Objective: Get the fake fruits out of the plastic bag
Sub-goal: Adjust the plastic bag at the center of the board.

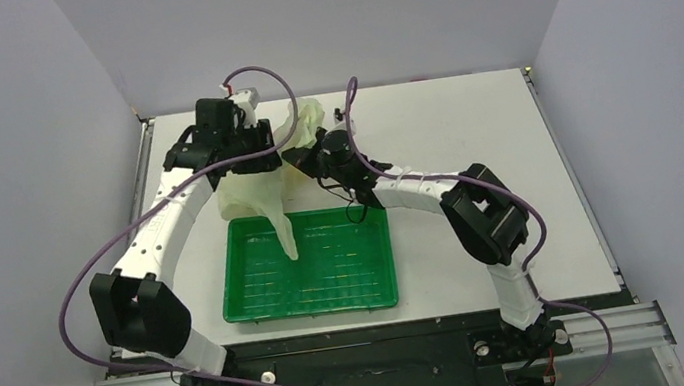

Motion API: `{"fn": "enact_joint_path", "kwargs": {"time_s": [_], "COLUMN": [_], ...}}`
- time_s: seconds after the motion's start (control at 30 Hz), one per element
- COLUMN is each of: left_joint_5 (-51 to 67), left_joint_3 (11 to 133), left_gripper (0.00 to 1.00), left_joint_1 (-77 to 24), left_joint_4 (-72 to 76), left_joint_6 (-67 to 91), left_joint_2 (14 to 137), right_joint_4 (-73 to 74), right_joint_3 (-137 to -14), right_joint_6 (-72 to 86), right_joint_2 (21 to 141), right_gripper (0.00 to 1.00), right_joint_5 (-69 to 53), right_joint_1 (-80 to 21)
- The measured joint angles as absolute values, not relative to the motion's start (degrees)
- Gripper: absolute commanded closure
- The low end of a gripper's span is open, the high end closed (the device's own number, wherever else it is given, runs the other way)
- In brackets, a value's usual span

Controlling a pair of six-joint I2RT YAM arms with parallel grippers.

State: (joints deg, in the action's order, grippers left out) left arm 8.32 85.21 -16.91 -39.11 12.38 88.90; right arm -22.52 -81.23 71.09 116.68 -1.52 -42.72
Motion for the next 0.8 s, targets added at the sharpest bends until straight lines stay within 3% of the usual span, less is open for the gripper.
{"fn": "enact_joint_path", "kwargs": {"time_s": [0.4, 0.47, 0.5, 0.57, 0.8], "left_joint_5": [5.19, 4.95, 4.91, 4.86, -0.21], "left_joint_3": [95.57, 97.93, 98.91, 101.34, 107.02], "left_gripper": [0.60, 0.67, 0.81, 1.00, 1.00], "left_joint_1": [-17.17, -17.17, -17.17, -17.17, -15.90], "left_joint_4": [-38.33, -38.37, -38.41, -38.44, -40.23], "left_joint_6": [11.14, 10.52, 10.24, 9.63, 7.73], "left_joint_2": [100.73, 103.15, 104.12, 106.78, 111.11], "right_joint_4": [-24.01, -23.99, -23.99, -23.94, -23.51], "right_joint_3": [-79.31, -78.43, -77.95, -77.38, -76.84], "right_joint_6": [71.40, 71.37, 71.33, 71.16, 69.14], "right_joint_2": [116.22, 115.72, 115.39, 114.74, 112.62], "right_gripper": [1.00, 1.00, 1.00, 1.00, 1.00], "right_joint_5": [-3.84, -4.10, -4.23, -4.51, -5.43], "right_joint_1": [-41.98, -41.98, -41.98, -41.98, -40.56]}}
